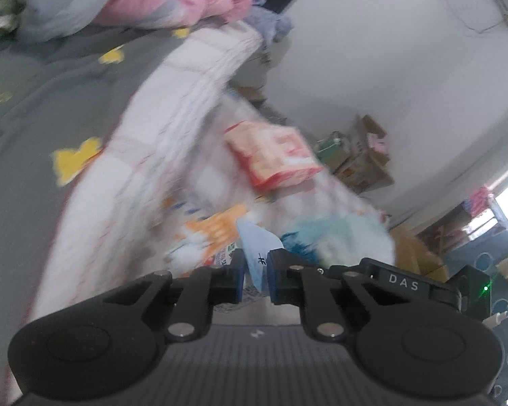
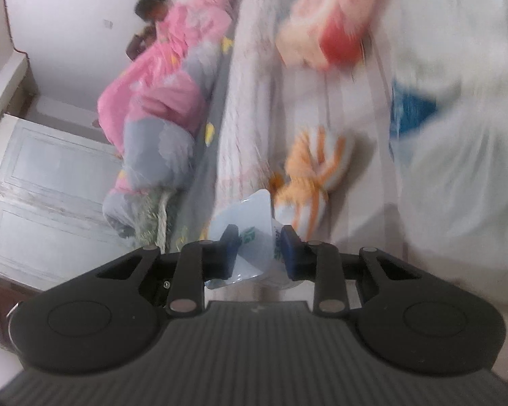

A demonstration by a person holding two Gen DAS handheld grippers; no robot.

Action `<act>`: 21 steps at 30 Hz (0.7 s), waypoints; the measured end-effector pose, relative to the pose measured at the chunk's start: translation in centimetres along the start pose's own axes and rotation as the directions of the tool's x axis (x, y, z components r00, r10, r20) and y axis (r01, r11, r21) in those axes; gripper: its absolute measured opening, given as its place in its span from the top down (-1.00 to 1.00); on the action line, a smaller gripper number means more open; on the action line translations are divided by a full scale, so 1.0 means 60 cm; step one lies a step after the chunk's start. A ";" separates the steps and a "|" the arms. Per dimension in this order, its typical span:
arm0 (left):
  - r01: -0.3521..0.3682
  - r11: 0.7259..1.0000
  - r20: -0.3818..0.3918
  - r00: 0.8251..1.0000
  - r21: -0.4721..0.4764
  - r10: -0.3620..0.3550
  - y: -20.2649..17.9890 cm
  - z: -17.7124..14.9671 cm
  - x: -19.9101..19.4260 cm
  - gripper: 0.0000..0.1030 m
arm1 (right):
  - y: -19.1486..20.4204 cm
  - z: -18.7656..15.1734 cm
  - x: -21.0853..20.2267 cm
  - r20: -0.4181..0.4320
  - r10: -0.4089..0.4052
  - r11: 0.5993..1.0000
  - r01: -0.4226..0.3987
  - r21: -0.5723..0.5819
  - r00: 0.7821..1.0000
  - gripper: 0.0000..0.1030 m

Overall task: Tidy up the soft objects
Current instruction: 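Lift the white packet with the left gripper toward the cardboard box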

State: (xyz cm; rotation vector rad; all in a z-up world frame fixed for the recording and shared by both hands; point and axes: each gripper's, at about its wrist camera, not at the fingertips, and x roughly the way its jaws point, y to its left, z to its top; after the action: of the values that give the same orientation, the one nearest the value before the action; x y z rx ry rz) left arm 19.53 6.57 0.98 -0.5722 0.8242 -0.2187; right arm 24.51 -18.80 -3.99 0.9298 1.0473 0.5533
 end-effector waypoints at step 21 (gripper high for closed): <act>0.396 0.875 -0.218 0.913 0.279 -0.344 -0.435 -0.087 0.137 0.74 | -0.099 0.107 -0.502 0.402 -0.167 0.985 0.166 0.036 0.900 0.49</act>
State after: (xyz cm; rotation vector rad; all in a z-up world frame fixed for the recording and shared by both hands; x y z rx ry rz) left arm 22.02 -20.39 7.59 -0.4056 0.8086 -0.7493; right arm 17.39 -47.44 6.68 0.8973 0.7407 0.2022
